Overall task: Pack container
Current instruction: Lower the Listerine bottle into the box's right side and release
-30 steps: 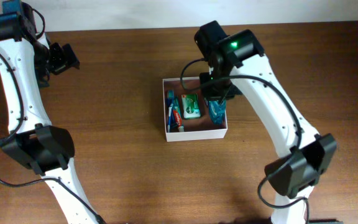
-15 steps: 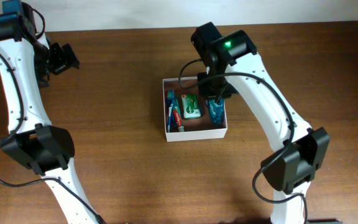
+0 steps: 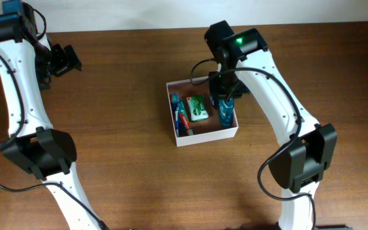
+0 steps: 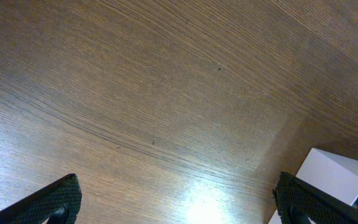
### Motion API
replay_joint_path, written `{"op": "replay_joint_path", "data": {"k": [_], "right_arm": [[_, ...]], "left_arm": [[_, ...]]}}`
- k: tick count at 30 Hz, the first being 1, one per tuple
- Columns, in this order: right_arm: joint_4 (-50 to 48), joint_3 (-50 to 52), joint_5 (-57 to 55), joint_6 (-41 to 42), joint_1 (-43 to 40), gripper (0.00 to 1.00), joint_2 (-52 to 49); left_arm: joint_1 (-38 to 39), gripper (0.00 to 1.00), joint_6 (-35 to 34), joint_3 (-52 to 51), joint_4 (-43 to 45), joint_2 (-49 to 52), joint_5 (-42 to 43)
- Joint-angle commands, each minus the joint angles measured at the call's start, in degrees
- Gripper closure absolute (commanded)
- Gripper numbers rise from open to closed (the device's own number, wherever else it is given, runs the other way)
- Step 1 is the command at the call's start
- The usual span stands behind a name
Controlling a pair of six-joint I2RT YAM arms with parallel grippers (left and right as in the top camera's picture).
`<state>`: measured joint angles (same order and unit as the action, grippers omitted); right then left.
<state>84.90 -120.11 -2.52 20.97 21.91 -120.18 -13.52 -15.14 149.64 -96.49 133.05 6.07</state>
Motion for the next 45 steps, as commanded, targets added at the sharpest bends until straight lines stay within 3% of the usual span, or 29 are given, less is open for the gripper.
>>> {"op": "replay_joint_path", "data": {"k": [1, 13, 35, 45], "right_arm": [[-1.8, 0.8, 0.6, -1.5, -0.2, 0.85, 0.6], [-3.5, 1.6, 0.4, -5.4, -0.2, 0.79, 0.5], [-8.3, 7.5, 0.8, -8.4, -3.3, 0.78, 0.5], [-9.1, 7.9, 0.3, -9.3, -3.3, 0.48, 0.5]], "left_arm": [[-0.2, 0.01, 0.9, -0.3, 0.0, -1.8, 0.6], [-0.2, 0.01, 0.9, -0.3, 0.0, -1.8, 0.6], [-0.2, 0.01, 0.9, -0.3, 0.0, -1.8, 0.6], [-0.2, 0.01, 0.9, -0.3, 0.0, -1.8, 0.6]]}}
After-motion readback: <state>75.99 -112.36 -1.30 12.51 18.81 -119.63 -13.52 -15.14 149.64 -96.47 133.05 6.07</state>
